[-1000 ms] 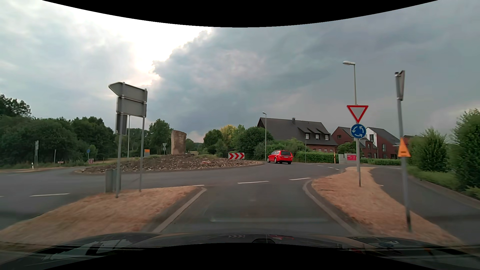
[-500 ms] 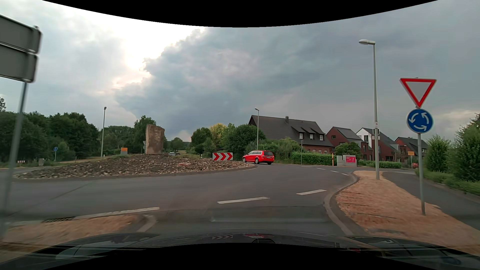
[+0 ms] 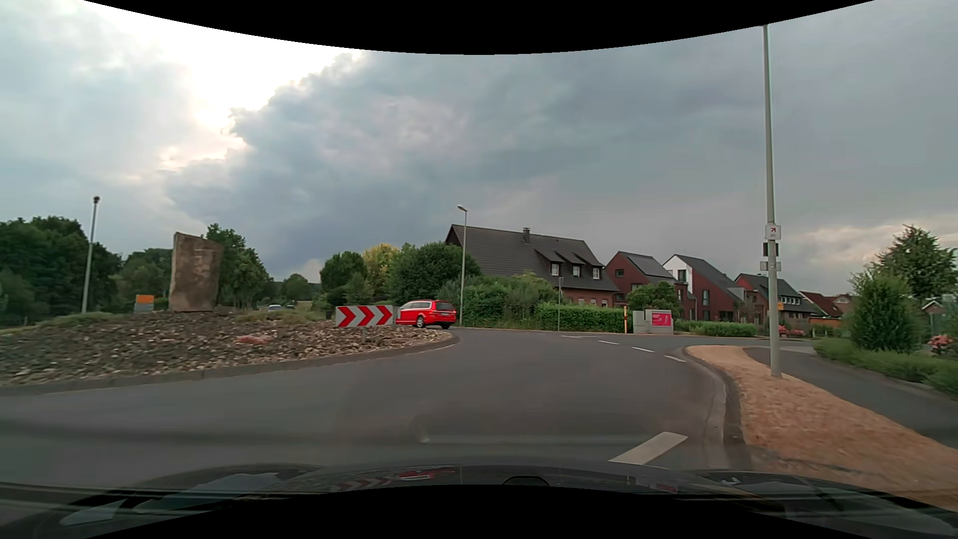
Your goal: Follow the waypoints while adhering to traffic rules and regulations
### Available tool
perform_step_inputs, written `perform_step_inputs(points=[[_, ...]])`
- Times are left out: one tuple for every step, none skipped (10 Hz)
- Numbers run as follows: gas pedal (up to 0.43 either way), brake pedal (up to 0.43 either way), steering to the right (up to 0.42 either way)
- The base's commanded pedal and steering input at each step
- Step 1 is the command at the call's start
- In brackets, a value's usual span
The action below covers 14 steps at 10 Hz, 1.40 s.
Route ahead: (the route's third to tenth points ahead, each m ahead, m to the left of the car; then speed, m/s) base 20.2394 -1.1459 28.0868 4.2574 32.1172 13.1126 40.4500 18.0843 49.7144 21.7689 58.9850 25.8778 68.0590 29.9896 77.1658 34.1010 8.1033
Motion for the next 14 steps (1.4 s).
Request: perform_step_inputs(points=[[0.177, 0.0, 0.151], [0.177, 0.0, 0.151], [0.177, 0.0, 0.149], [0.177, 0.0, 0.136], [0.169, 0.0, 0.108], [0.169, 0.0, 0.075], [0.169, 0.0, 0.05], [0.169, 0.0, 0.016], [0.169, 0.0, -0.017], [0.169, 0.0, -0.056], [0.169, 0.0, -0.084], [0.169, 0.0, -0.12], [0.169, 0.0, -0.154], [0.169, 0.0, -0.175]])
